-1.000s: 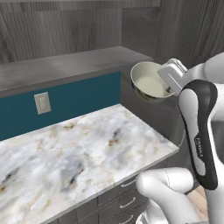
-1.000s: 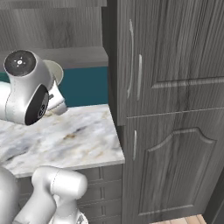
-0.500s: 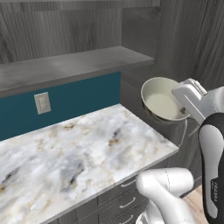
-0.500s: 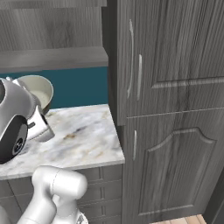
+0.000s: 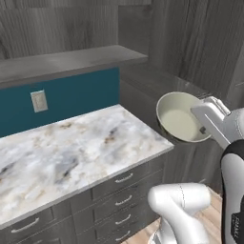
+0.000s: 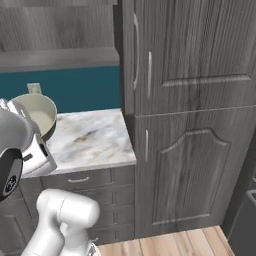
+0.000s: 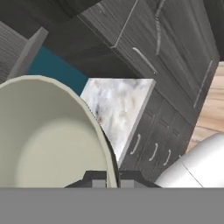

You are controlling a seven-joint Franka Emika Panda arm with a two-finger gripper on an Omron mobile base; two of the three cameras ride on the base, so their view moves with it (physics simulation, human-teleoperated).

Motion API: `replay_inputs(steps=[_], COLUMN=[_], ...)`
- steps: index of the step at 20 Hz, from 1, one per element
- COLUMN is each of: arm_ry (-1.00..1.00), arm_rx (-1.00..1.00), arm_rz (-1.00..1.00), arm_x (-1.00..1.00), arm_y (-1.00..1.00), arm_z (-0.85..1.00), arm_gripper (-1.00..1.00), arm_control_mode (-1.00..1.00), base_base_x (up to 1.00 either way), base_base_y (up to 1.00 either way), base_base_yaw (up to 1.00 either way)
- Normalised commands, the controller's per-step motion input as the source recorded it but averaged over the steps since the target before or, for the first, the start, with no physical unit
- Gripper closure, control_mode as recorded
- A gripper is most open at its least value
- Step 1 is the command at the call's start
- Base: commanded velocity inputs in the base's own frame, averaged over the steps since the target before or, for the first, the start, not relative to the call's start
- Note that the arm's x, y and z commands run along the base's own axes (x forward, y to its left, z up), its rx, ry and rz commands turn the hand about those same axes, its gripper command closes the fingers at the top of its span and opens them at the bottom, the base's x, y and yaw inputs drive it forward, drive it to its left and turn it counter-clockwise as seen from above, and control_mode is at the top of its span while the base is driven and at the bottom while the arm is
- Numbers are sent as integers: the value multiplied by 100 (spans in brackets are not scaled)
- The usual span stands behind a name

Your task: Take the smaller bowl and place it next to the appetizer plate on the dining counter , and place the larger bowl next to the plate with cooked food.

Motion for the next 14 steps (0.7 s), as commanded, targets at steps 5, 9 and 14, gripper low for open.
replay_inputs(steps=[5, 9, 14], arm_ry=[0, 0, 0], arm_rx=[0, 0, 0], arm_rz=[0, 0, 0], arm_x=[0, 0, 0], arm_y=[0, 0, 0], arm_z=[0, 0, 0], arm_gripper=[100, 100, 100], arm_control_mode=[100, 100, 100], base_base_x=[-80, -99, -82], base_base_y=[-4, 41, 79], base_base_yaw=[2, 14, 19])
